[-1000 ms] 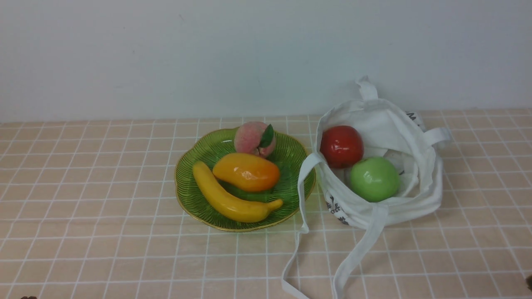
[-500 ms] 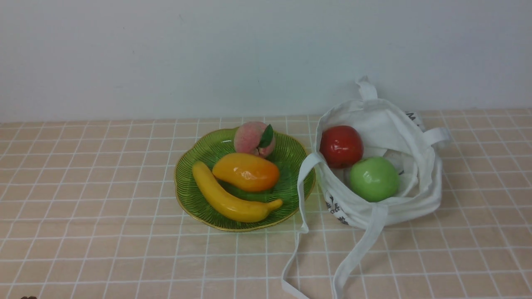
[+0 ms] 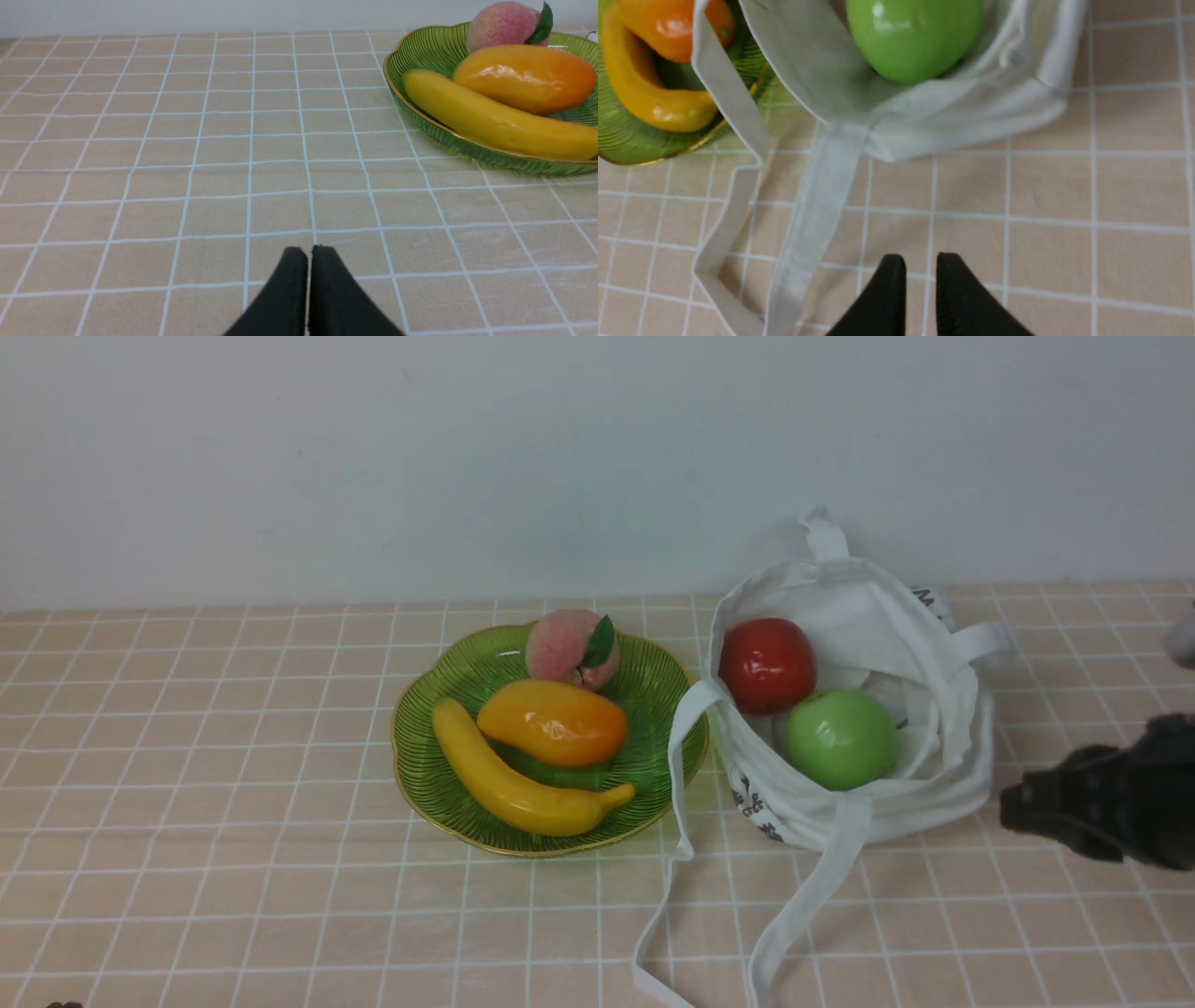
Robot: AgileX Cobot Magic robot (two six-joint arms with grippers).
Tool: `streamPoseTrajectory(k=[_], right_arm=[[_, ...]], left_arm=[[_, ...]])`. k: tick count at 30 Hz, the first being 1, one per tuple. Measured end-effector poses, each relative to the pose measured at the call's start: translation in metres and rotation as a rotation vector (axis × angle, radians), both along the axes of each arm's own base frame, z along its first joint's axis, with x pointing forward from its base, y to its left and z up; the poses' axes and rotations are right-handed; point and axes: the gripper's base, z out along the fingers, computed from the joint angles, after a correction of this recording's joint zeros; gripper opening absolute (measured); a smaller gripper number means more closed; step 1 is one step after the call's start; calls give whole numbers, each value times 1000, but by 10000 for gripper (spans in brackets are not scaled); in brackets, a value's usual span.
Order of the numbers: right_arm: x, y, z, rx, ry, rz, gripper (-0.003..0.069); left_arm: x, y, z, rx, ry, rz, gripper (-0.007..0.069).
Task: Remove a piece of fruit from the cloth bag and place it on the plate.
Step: Use the right arm to grab an apple from the bag
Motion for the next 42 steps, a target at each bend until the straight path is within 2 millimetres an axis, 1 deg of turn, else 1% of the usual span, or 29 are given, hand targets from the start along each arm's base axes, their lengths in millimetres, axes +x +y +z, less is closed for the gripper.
streamPoseTrajectory(k=[1,3,5,6,7,8,9,10,11,12,14,15,17,20,22,24,25,28,29,30,33,34,35,37,42], right_arm=[[20,3,3,12,-10,18,195],[37,7,4,9,-22,42,279],[53,15,4,2,-30,77,341],[60,21,4,-3,-35,104,385],[74,31,3,-13,-46,138,438],[84,39,2,-18,-52,162,472],[94,46,1,-24,-61,184,521],[102,52,0,-26,-65,197,552],[104,53,0,-26,-66,199,559],[116,59,-3,-32,-71,215,609],[138,66,-8,-36,-74,224,661],[144,67,-10,-37,-74,224,669],[161,70,-19,-42,-73,225,685],[178,73,-30,-43,-64,224,689],[195,77,-46,-44,-47,224,691],[205,78,-57,-47,-38,221,691],[206,78,-58,-47,-38,220,691],[218,80,-76,-53,-24,211,691],[218,80,-77,-53,-22,211,691],[222,81,-83,-48,-15,208,692],[225,82,-83,-45,-17,209,688],[225,82,-83,-43,-14,211,680],[224,82,-83,-40,-7,217,650],[224,83,-83,-38,-1,222,615],[219,79,-77,-45,23,256,606]], left_arm=[[0,0,0,0,0,0,-8],[0,0,0,0,0,0,-8],[0,0,0,0,0,0,-8],[0,0,0,0,0,0,-8],[0,0,0,0,0,0,-8],[0,0,0,0,0,0,-8],[0,0,0,0,0,0,-8],[0,0,0,0,0,0,-8],[0,0,0,0,0,0,-8],[0,0,0,0,0,0,-8],[0,0,0,0,0,0,-8],[0,0,0,0,0,0,-8],[0,0,0,0,0,0,-8],[0,0,0,0,0,0,-8],[0,0,0,0,0,0,-8],[0,0,0,0,0,0,-8],[0,0,0,0,0,0,-8],[0,0,0,0,0,0,-8],[0,0,0,0,0,0,-8],[0,0,0,0,0,0,-8],[0,0,0,0,0,0,-8],[0,0,0,0,0,0,-8],[0,0,0,0,0,0,-8],[0,0,0,0,0,0,-8],[0,0,0,0,0,0,-8]])
